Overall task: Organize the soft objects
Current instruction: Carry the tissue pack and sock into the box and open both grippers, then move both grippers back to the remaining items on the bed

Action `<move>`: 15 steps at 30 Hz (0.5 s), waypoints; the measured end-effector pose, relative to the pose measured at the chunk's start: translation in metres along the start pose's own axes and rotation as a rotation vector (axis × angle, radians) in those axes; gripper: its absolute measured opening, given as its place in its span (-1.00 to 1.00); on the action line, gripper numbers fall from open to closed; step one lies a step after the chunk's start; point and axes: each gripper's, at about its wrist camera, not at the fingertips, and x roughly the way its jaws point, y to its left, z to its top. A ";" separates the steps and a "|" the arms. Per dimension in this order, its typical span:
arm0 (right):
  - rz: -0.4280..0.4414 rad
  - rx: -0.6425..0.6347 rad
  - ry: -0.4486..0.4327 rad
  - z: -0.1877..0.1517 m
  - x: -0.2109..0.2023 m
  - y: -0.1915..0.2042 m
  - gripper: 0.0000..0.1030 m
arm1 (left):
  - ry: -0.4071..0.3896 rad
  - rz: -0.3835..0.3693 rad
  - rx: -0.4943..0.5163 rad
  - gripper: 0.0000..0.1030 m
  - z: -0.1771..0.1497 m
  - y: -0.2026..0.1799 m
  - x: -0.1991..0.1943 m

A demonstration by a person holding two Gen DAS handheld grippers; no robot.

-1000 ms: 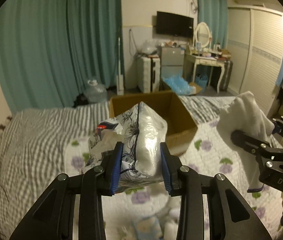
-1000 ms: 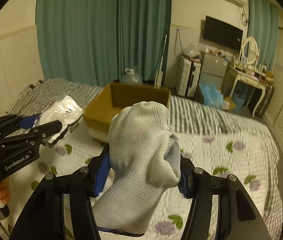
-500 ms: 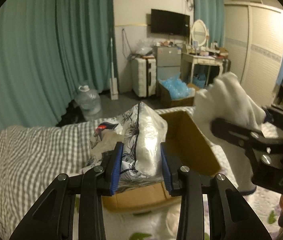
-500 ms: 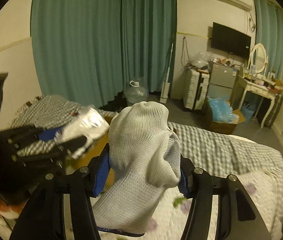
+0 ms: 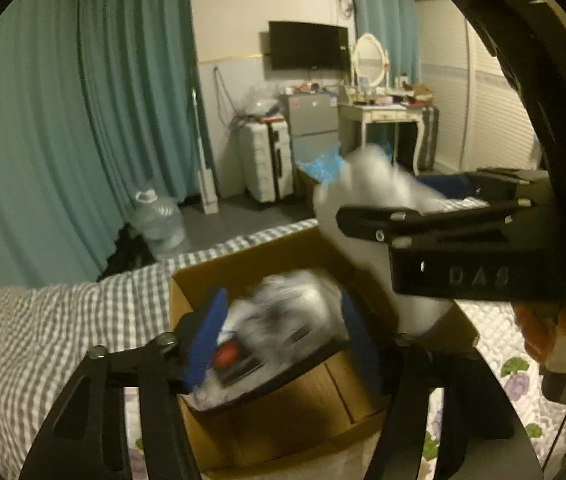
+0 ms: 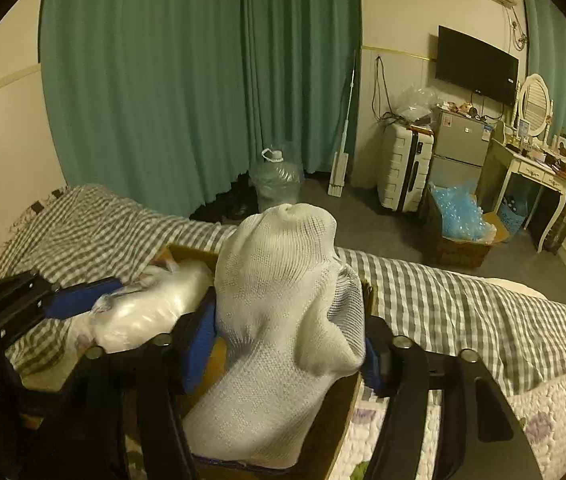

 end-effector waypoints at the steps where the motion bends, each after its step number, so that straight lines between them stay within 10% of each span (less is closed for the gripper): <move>1: -0.005 0.010 -0.003 0.002 0.002 -0.004 0.58 | -0.004 0.009 -0.008 0.51 0.000 0.000 -0.003; 15: -0.061 0.101 -0.147 0.009 -0.100 -0.016 0.90 | -0.073 0.117 -0.208 0.61 -0.011 0.041 -0.092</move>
